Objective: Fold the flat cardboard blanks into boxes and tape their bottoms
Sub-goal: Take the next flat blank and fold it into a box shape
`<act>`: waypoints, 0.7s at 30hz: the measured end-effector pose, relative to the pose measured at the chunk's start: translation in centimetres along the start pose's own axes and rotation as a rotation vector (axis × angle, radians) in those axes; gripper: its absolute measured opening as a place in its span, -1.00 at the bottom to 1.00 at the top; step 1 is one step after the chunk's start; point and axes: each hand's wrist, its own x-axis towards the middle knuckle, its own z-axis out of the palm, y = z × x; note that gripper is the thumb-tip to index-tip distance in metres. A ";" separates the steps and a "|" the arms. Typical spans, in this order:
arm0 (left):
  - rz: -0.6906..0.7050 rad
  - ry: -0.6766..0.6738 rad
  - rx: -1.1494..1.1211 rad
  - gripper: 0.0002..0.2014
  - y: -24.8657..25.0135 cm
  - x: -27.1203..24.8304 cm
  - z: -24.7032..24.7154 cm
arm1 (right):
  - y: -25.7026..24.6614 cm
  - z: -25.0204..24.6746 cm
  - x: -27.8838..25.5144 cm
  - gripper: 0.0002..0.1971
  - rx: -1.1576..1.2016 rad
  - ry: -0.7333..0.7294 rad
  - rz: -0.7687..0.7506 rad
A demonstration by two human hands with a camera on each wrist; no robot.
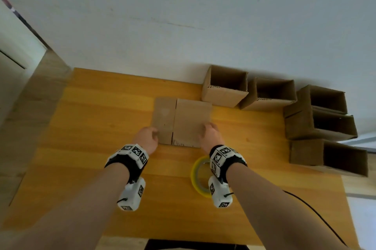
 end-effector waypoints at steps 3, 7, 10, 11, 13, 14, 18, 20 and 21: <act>-0.032 0.025 -0.062 -0.63 0.2 0.7 0.1 | -0.2 0.3 0.7 -0.50 0.103 -0.002 0.092; -0.144 -0.037 -0.295 -0.49 0.1 1.8 0.0 | -0.4 0.2 1.1 -0.47 0.224 0.063 0.159; -0.226 -0.048 -0.441 -0.45 0.2 1.9 0.1 | -0.3 -0.2 1.1 -0.42 0.270 0.103 0.152; -0.242 -0.021 -0.471 -0.45 0.2 1.9 0.1 | -0.3 -0.4 1.0 -0.39 0.292 0.105 0.148; -0.257 0.034 -0.500 -0.46 0.3 1.6 0.0 | 0.0 -0.9 0.7 -0.37 0.319 0.112 0.133; -0.256 0.045 -0.499 -0.46 0.2 1.4 0.0 | 0.2 -1.1 0.5 -0.36 0.324 0.117 0.122; -0.227 0.074 -0.469 -0.44 0.0 0.2 -0.5 | 0.8 -2.0 -0.5 -0.30 0.321 0.124 0.077; -0.203 0.088 -0.459 -0.43 0.3 -0.5 -0.7 | 1.3 -2.6 -1.3 -0.28 0.346 0.135 0.058; -0.194 0.091 -0.467 -0.43 0.6 -0.9 -0.8 | 1.6 -3.0 -1.8 -0.28 0.364 0.145 0.046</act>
